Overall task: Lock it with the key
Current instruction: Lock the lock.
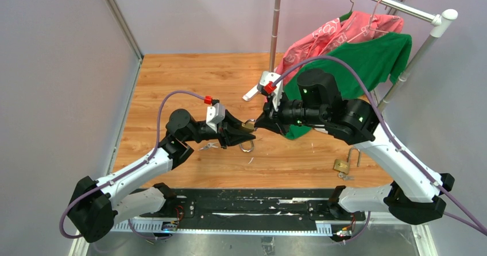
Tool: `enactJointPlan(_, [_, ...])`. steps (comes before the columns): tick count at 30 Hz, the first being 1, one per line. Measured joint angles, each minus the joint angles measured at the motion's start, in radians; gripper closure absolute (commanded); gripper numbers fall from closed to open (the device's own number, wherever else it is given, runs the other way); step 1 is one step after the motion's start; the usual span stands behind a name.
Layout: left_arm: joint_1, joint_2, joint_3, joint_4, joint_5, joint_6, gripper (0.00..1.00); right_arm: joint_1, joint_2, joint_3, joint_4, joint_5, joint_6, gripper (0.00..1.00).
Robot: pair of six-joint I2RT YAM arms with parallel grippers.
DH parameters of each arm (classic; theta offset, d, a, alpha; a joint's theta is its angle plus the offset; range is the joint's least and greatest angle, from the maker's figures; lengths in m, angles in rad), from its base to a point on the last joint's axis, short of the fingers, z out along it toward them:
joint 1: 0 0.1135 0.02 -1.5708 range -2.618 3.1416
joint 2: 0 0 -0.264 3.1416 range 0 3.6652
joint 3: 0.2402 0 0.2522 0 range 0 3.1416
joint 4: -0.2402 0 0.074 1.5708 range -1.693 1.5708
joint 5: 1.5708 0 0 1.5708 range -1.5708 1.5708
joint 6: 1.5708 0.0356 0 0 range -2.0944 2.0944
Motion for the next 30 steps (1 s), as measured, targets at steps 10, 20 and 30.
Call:
enactJointPlan(10, [0.000,0.000,0.000,-0.014,0.000,0.000,1.00,0.000,0.002,0.002,-0.020,0.017,-0.064,1.00])
enactJointPlan(20, [-0.002,-0.002,0.000,-0.016,0.030,0.008,1.00,0.000,-0.009,-0.011,-0.021,-0.022,-0.237,1.00])
enactJointPlan(30, [-0.005,-0.011,0.000,-0.032,0.001,0.017,1.00,0.000,-0.025,-0.042,0.013,-0.040,-0.264,1.00])
